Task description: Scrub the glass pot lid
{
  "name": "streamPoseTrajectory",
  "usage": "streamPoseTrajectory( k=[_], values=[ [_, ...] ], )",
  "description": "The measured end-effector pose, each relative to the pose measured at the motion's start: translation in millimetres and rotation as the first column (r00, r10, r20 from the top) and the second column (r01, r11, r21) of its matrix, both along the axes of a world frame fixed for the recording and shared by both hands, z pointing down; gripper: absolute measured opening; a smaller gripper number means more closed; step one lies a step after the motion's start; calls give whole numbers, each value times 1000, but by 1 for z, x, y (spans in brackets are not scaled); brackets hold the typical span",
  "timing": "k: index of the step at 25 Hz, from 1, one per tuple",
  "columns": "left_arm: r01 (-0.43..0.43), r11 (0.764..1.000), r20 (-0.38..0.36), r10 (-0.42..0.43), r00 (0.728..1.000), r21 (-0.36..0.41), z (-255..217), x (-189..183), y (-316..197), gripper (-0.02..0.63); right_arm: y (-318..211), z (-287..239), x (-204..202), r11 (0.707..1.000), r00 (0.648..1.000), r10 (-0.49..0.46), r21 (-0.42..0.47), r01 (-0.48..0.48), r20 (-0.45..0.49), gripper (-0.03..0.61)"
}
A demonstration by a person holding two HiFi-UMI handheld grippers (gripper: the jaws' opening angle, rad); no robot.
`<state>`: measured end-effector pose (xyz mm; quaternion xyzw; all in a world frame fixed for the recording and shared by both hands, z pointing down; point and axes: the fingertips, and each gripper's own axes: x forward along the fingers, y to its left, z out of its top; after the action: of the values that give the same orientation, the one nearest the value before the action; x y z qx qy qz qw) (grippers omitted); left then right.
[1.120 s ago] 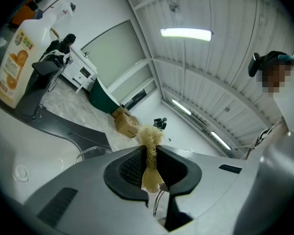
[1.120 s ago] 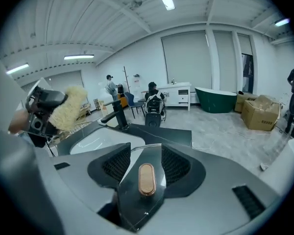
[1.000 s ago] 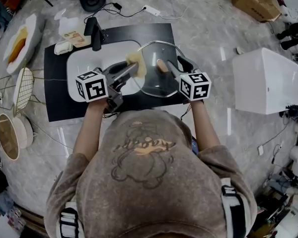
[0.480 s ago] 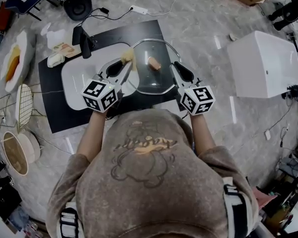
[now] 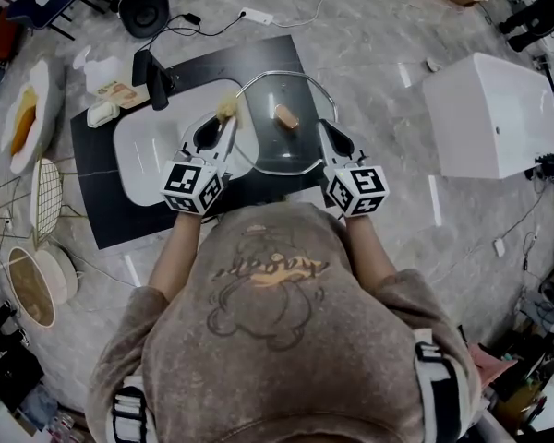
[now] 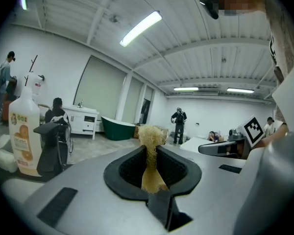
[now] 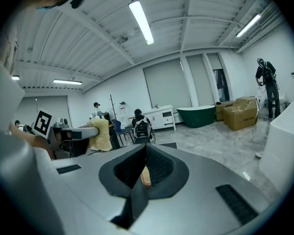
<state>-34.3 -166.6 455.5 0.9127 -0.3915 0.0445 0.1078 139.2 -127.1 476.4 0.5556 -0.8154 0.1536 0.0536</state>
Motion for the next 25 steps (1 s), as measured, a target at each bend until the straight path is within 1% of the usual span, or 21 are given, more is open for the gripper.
streamPoseTrajectory(
  k=[12,25],
  values=[
    [32,999,-23,-33,999,-35,6,0,-2,63,-8,2,-3,1000,1000,-3,10,3,5,2],
    [71,997,2,-71,997,-43,12,-1,-6,63,-14,8,3,1000,1000,-13,-2,13,-11,2]
  ],
)
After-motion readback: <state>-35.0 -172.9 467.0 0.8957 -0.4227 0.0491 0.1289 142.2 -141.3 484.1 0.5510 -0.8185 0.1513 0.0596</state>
